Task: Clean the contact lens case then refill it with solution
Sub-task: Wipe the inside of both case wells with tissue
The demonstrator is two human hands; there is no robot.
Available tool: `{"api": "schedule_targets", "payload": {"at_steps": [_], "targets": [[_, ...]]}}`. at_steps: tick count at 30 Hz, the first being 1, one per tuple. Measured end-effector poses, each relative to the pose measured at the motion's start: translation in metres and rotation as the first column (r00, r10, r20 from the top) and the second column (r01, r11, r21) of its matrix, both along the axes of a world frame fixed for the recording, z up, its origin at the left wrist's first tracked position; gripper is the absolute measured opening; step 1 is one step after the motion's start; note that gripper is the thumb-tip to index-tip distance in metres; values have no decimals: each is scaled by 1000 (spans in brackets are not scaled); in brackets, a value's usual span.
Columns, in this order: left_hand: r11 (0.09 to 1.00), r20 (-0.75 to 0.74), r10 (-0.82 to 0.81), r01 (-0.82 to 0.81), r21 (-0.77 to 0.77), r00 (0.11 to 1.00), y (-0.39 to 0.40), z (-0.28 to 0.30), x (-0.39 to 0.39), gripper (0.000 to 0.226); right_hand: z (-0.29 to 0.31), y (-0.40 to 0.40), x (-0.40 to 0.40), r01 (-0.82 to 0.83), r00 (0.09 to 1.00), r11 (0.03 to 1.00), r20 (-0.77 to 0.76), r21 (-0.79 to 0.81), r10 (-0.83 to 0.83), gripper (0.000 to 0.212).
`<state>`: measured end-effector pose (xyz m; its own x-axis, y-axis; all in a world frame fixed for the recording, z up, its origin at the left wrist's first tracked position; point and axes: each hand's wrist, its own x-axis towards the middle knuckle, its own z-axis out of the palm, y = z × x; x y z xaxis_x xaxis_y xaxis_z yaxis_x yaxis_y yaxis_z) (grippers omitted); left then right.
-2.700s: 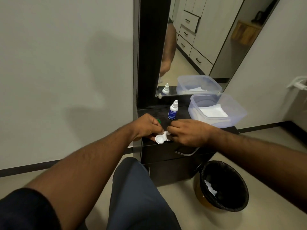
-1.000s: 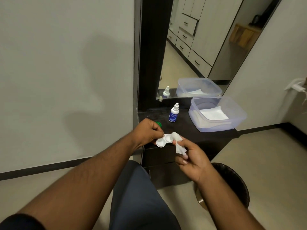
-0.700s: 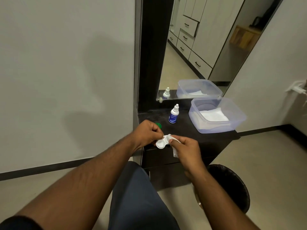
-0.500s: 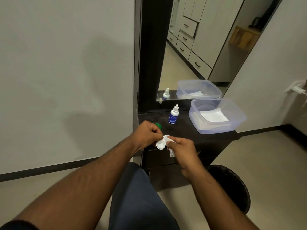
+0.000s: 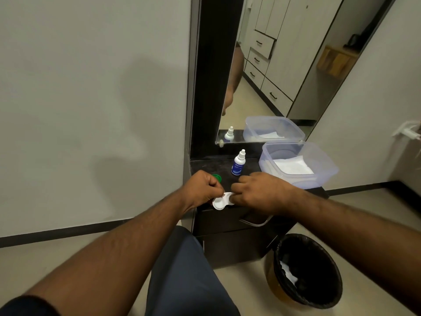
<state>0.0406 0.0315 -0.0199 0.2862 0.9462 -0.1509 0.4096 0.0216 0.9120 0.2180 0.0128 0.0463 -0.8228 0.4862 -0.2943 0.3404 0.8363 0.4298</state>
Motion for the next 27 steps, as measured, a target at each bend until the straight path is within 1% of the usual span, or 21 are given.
{"api": "schedule_targets", "payload": {"at_steps": [2, 4, 5, 7, 9, 11, 12, 13, 14, 15, 16, 17, 18, 19, 20, 21, 22, 27], "targets": [[1000, 1, -8, 8, -9, 1000, 1, 1, 0, 8, -3, 4, 5, -47, 999, 999, -4, 15, 48, 33], [1000, -1, -19, 19, -17, 1000, 1, 1, -1, 8, -4, 6, 7, -117, 993, 993, 27, 28, 116, 35], [1000, -5, -21, 21, -16, 1000, 0, 0, -1, 8, -6, 8, 10, -146, 989, 988, 40, 55, 144, 37], [1000, -6, -14, 14, -10, 1000, 0, -1, -1, 10, -10, 10, 14, -148, 989, 980, 3, 133, 149, 38], [1000, -3, 0, 0, 5, 1000, -1, -3, 0, 12, -16, 4, 16, -70, 995, 985, -63, 155, 81, 34], [1000, -2, 14, -14, 17, 1000, -1, -5, 2, 16, -26, -10, 10, 75, 989, 989, -134, 129, -57, 34], [1000, -3, 21, -21, 22, 1000, -1, -6, 3, 17, -30, -17, 3, 181, 971, 981, -172, 73, -166, 35], [999, -5, 29, -29, 28, 1000, -2, -6, 5, 16, -32, -24, -5, 318, 925, 948, -216, -5, -312, 35], [999, -10, 37, -36, 33, 999, -2, -6, 6, 14, -32, -27, -12, 460, 838, 880, -271, -118, -474, 32], [998, -14, 42, -41, 38, 999, -3, -6, 6, 12, -32, -26, -17, 561, 694, 775, -344, -292, -632, 27], [998, -15, 44, -44, 41, 999, -3, -6, 6, 10, -29, -21, -20, 586, 487, 618, -381, -524, -786, 23], [998, -13, 46, -46, 43, 999, -3, -6, 5, 10, -25, -15, -19, 513, 248, 429, -351, -744, -903, 20], [998, -11, 49, -48, 42, 999, -3, -6, 5, 9, -22, -11, -16, 386, 39, 257, -263, -886, -964, 19], [998, -11, 52, -52, 40, 999, -3, -6, 5, 9, -20, -9, -12, 269, -107, 120, -154, -956, -982, 20], [998, -13, 55, -55, 38, 998, -3, -5, 6, 9, -19, -9, -6, 176, -205, 17, -53, -984, -977, 21], [998, -15, 56, -55, 34, 998, -4, -4, 6, 10, -19, -10, -3, 112, -263, -52, 20, -992, -964, 22], [998, -17, 53, -53, 32, 998, -4, -3, 6, 11, -21, -12, -2, 76, -291, -89, 64, -993, -955, 22], [999, -10, 46, -46, 17, 999, -3, -3, 3, 18, -37, -17, -14, -63, -322, -124, 137, -990, -937, 23]]}}
